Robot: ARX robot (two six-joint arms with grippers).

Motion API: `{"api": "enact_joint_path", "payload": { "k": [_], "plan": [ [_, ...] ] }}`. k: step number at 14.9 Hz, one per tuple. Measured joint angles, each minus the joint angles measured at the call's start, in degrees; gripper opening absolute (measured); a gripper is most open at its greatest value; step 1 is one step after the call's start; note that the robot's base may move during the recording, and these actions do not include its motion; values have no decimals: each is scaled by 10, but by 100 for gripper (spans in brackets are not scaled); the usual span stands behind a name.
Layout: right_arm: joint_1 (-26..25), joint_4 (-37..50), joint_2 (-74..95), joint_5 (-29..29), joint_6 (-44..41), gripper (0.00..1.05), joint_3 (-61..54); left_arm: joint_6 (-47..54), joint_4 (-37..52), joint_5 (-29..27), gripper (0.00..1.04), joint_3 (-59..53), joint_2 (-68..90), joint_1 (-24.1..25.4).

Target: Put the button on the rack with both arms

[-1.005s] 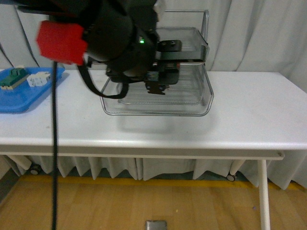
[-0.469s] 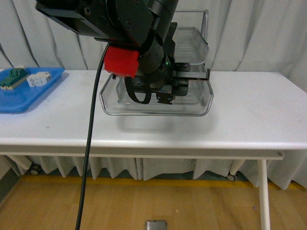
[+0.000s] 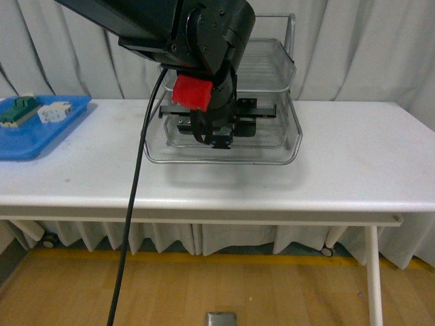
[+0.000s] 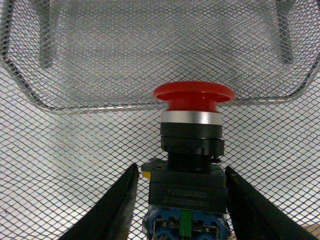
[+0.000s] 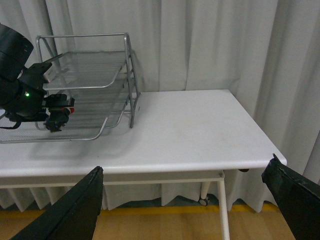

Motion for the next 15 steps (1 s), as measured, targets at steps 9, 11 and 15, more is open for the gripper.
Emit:
{"api": "enact_joint_path", "payload": {
  "k": [9, 11, 15],
  "plan": [
    [0, 0, 0, 0, 0, 98, 0, -5, 283, 66, 98, -273, -302, -6],
    [0, 0, 0, 0, 0, 98, 0, 12, 309, 53, 98, -368, -402, 5],
    [0, 0, 0, 0, 0, 98, 0, 128, 573, -59, 53, -697, -618, 88]
  ]
}}
